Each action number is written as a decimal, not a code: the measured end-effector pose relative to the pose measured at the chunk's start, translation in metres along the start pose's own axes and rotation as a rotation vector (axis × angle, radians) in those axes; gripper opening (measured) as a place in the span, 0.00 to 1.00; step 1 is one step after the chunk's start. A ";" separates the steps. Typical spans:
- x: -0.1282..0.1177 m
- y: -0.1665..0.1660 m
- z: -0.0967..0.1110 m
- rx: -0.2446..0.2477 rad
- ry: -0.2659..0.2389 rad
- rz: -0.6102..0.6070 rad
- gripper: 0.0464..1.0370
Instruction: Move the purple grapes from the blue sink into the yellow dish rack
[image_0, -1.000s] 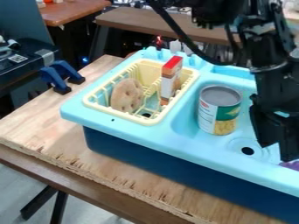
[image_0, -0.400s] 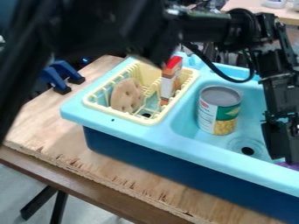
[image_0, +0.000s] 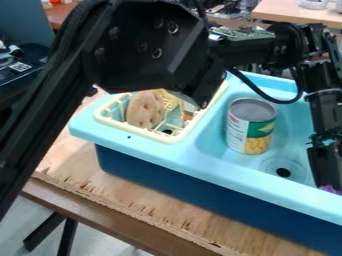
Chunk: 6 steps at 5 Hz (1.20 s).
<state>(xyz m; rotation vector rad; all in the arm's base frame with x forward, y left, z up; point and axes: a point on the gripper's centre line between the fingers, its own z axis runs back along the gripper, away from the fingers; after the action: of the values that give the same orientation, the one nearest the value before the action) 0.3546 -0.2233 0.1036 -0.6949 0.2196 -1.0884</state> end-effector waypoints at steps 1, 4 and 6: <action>0.001 -0.009 -0.013 -0.041 0.034 -0.004 0.96; -0.008 -0.023 -0.022 -0.090 0.035 0.019 0.77; 0.000 -0.027 -0.020 -0.078 0.075 -0.001 0.77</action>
<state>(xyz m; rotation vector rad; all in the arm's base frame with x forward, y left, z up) 0.3253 -0.2387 0.1051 -0.7247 0.3274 -1.1128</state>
